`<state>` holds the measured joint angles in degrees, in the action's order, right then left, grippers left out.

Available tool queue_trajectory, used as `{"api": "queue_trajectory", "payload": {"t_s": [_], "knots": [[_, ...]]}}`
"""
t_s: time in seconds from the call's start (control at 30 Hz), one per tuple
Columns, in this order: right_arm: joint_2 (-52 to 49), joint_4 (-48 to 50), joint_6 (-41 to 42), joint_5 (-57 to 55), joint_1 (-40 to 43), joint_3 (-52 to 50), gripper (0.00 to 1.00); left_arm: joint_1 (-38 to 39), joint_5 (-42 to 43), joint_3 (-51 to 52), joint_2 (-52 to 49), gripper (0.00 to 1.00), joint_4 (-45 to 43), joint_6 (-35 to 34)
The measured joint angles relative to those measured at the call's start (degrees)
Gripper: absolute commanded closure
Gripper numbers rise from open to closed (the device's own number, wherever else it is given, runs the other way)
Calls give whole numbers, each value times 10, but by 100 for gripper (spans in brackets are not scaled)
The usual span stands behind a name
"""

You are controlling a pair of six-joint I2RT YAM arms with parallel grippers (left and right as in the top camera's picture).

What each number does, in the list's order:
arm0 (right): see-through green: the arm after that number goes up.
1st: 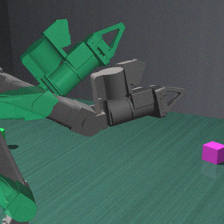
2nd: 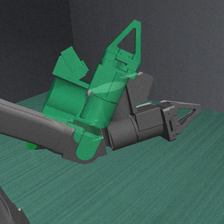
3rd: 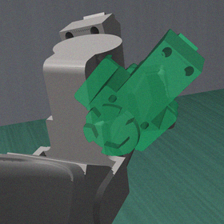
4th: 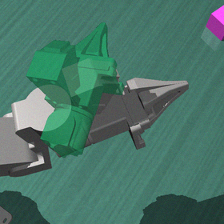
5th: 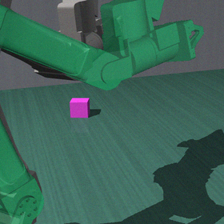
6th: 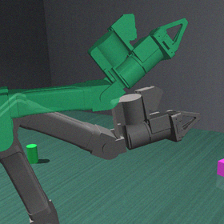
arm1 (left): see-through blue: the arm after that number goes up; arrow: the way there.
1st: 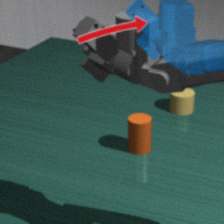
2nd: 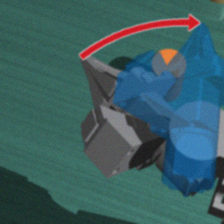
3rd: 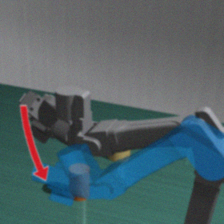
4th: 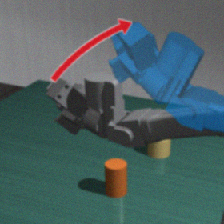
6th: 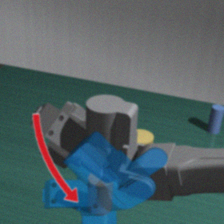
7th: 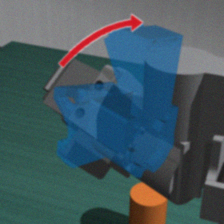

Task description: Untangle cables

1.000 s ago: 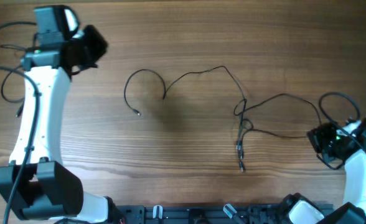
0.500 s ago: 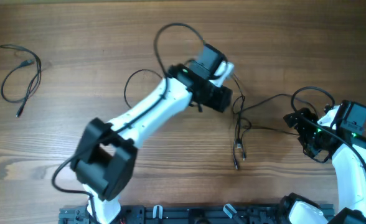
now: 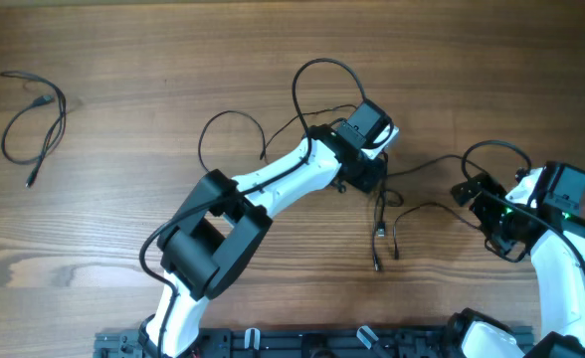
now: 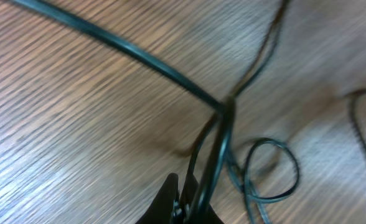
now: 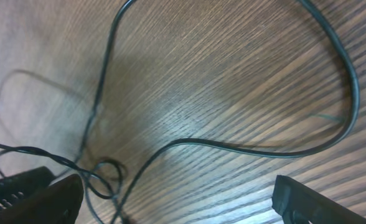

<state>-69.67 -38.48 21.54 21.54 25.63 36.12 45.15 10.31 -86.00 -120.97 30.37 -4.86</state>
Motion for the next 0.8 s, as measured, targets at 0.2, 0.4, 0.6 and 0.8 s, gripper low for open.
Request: {"api": "queue_trajectory", "payload": {"t_s": [0.2,0.4,0.6,0.8], "knots": [[-1,-30,-99,175,-18,28,4,-76,-30,1,138,96,20,-38],[-1,56,-129,240,-149,30,24,-88,-30,1,162,96,54,-67],[-2,165,-96,199,-258,30,41,-89,-30,1,180,96,61,-69],[-2,227,-88,176,-282,31,55,-90,7,1,237,96,76,-53]]}}
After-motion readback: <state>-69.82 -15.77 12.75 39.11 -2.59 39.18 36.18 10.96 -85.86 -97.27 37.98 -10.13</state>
